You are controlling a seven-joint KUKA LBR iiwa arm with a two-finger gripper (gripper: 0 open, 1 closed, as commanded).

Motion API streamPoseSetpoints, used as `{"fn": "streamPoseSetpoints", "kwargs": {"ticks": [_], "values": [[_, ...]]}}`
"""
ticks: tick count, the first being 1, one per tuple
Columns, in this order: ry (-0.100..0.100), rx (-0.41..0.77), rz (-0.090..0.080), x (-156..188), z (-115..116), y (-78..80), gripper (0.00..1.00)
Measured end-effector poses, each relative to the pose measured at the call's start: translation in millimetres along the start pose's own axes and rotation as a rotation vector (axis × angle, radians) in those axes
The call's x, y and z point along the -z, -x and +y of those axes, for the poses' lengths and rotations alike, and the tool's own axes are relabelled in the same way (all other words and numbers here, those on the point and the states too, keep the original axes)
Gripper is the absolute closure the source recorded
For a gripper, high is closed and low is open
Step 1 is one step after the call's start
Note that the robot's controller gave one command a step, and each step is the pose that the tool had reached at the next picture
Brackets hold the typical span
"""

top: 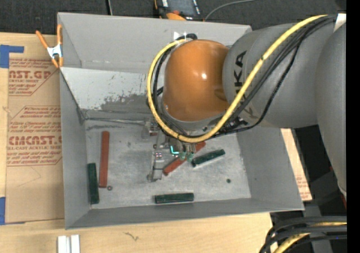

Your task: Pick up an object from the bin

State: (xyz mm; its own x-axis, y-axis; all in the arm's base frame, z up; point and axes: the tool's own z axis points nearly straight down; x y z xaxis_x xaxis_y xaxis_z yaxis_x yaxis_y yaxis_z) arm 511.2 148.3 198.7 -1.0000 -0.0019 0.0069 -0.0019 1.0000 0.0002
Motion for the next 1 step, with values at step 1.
{"fn": "streamPoseSetpoints", "kwargs": {"ticks": [1], "values": [[-0.004, -0.018, 0.000, -79.5, -69.0, 17.4, 0.00]]}}
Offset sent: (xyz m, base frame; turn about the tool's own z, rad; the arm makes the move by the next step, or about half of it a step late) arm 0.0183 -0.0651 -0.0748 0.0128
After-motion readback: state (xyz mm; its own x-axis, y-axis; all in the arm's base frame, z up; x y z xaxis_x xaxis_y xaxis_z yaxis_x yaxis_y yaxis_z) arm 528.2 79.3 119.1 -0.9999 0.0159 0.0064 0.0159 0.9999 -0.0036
